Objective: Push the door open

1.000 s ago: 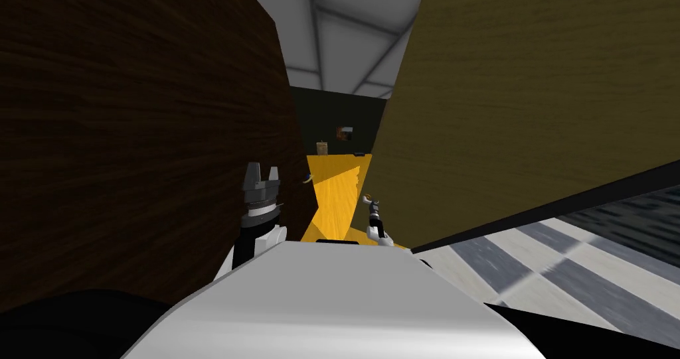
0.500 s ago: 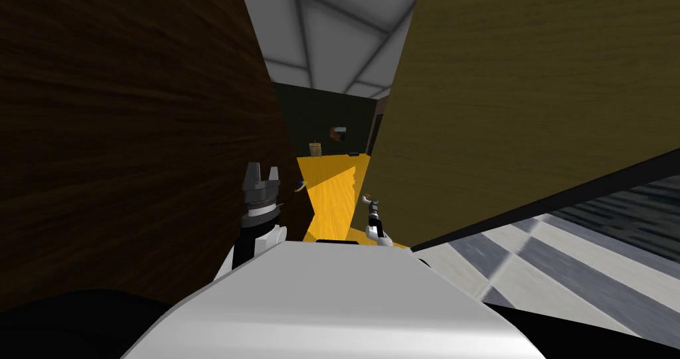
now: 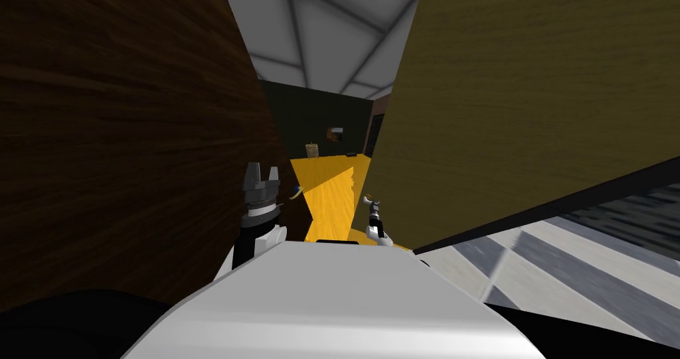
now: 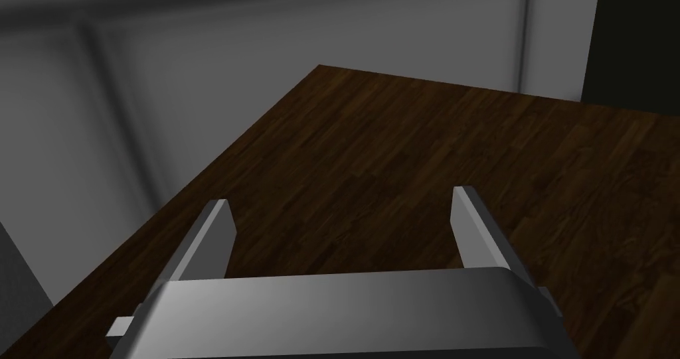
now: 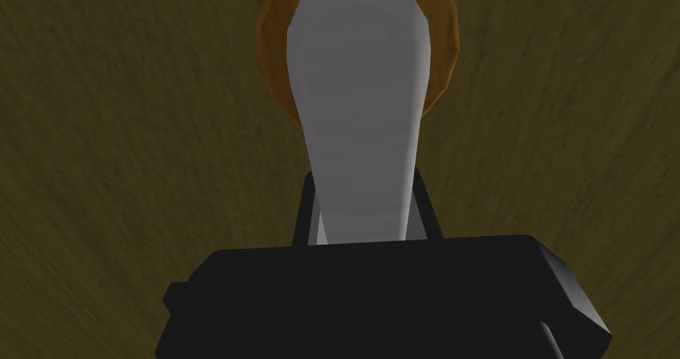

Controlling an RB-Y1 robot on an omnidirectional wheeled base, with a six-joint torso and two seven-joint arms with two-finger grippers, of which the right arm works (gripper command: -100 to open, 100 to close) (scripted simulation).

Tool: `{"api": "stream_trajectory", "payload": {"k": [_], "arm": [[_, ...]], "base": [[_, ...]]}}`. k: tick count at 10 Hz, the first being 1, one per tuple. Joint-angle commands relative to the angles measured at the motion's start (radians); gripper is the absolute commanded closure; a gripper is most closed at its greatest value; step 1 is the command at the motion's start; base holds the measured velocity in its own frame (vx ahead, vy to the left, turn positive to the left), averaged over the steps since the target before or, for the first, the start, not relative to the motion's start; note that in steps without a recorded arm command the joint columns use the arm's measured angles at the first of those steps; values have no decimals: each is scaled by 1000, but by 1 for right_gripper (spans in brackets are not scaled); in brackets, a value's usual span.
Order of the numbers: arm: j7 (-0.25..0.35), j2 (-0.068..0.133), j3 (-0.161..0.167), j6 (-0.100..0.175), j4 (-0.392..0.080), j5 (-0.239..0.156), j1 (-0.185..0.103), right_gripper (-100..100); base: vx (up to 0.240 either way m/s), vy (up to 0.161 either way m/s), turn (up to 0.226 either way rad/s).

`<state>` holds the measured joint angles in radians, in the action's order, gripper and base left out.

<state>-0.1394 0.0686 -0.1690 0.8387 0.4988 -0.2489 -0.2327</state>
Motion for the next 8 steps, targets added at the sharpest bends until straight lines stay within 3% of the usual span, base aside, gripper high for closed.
{"api": "stream_trajectory", "payload": {"k": [1, 4, 8], "arm": [[-16, 3, -15, 18, -12, -9, -16, 100], [-38, -5, -33, 23, -13, -21, -20, 100], [-88, -42, -73, 35, -15, -48, -29, 100]], "base": [[220, 27, -72], [171, -1, -50], [185, 17, -80]]}}
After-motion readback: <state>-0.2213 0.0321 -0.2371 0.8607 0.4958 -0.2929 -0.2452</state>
